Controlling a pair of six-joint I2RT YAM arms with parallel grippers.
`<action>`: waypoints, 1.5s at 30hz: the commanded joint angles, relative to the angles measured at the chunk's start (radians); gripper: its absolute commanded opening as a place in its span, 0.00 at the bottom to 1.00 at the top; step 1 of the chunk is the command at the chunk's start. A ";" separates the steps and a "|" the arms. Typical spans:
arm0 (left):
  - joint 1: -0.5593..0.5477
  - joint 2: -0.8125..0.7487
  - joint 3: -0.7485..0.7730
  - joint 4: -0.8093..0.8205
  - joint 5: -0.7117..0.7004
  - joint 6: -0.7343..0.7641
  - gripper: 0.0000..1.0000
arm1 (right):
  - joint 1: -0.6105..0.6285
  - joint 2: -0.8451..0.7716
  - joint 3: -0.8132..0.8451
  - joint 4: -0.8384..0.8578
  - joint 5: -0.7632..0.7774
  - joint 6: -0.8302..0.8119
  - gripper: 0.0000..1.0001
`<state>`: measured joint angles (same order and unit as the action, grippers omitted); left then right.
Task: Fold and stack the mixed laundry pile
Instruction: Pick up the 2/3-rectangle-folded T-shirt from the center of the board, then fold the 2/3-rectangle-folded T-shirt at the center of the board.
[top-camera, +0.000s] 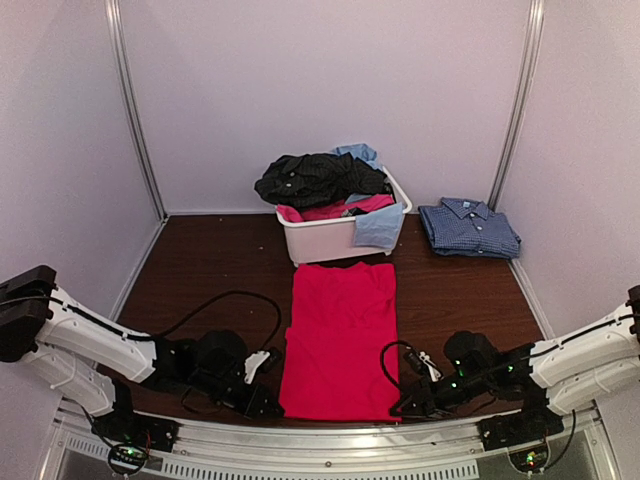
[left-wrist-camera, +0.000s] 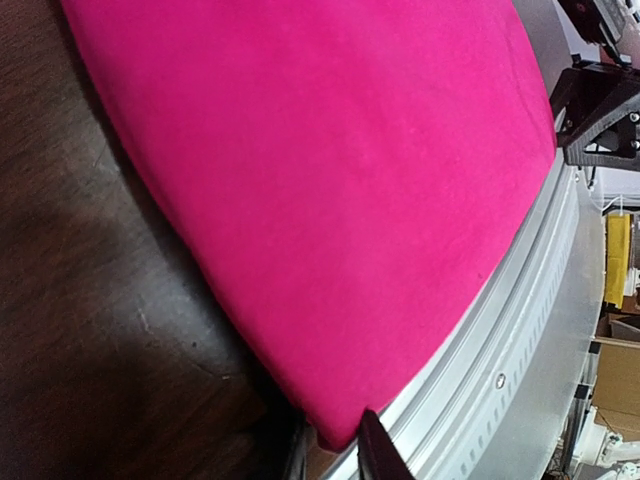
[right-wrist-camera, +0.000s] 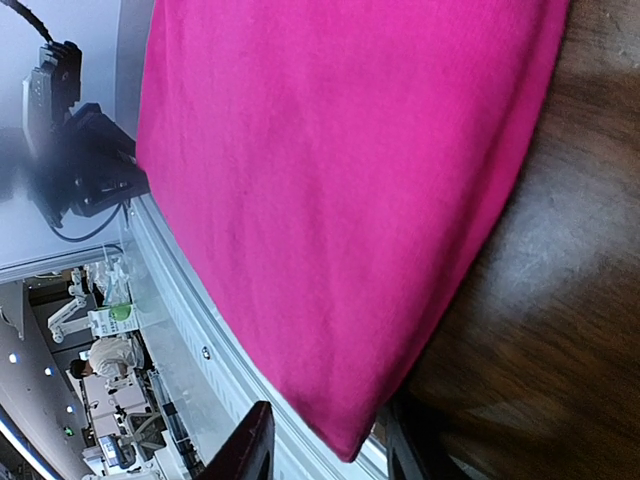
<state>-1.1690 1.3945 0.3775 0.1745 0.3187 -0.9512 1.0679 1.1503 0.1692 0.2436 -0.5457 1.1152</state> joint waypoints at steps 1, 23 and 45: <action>-0.010 0.014 0.003 0.020 0.022 0.013 0.19 | 0.020 0.037 -0.026 -0.041 0.009 0.011 0.37; -0.076 -0.140 0.058 0.003 0.057 0.070 0.00 | 0.064 -0.157 0.120 -0.267 0.068 -0.063 0.00; 0.369 0.213 0.471 -0.181 -0.071 0.359 0.00 | -0.444 0.401 0.568 -0.299 0.011 -0.611 0.00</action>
<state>-0.8249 1.5063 0.8055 -0.0471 0.3016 -0.6521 0.6521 1.4296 0.6983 -0.1127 -0.5346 0.6266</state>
